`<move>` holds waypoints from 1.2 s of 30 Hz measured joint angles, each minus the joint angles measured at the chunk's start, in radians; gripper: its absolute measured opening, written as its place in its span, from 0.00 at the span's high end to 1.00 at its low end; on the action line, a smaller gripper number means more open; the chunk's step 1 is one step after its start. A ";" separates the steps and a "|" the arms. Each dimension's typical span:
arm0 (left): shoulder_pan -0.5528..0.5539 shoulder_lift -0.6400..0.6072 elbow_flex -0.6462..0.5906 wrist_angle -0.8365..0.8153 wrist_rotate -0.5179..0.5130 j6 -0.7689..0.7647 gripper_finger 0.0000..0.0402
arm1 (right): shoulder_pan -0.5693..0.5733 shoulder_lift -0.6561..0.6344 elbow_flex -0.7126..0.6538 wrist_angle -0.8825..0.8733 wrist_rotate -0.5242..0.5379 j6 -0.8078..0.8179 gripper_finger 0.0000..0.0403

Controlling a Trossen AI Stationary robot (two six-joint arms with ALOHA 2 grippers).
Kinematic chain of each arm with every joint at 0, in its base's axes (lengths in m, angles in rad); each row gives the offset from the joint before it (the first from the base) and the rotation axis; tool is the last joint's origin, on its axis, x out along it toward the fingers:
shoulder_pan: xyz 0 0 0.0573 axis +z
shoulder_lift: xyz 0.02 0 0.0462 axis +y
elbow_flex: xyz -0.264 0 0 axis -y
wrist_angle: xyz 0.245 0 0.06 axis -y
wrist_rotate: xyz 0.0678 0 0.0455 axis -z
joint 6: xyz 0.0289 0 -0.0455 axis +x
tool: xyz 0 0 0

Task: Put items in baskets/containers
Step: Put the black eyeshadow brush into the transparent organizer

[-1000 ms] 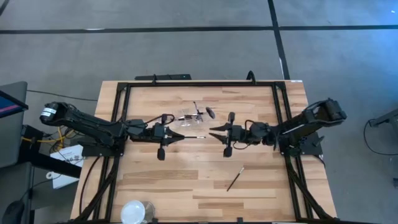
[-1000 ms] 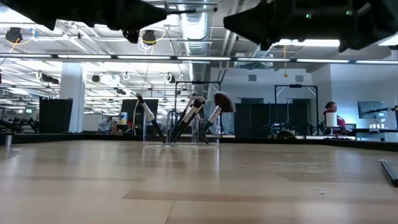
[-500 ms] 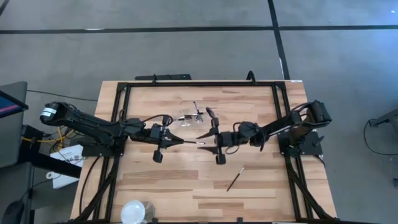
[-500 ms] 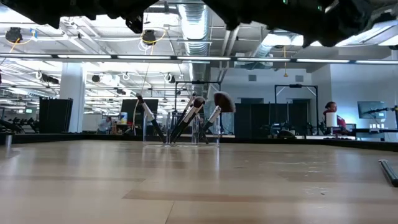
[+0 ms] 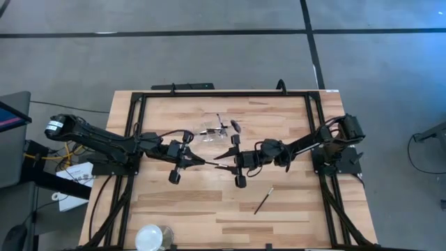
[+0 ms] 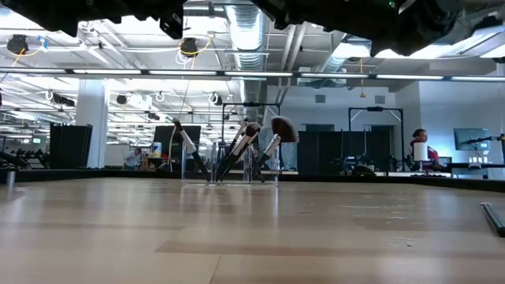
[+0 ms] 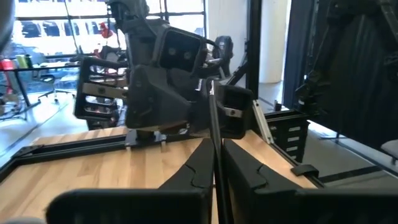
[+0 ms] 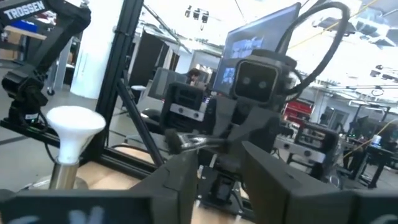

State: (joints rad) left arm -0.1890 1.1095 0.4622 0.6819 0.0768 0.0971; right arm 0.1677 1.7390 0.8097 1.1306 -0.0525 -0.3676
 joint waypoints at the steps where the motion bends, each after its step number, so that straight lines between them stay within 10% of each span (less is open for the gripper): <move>1: 0.000 0.000 0.000 0.000 0.005 0.000 0.95 | 0.000 0.000 0.000 0.003 0.000 0.000 0.74; 36: -0.001 0.000 0.000 -0.016 -0.027 -0.002 0.95 | 0.000 -0.002 0.000 0.013 -0.047 -0.012 0.93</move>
State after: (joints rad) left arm -0.1902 1.1095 0.4621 0.6656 0.0498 0.0956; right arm 0.1674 1.7370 0.8093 1.1433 -0.0990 -0.3791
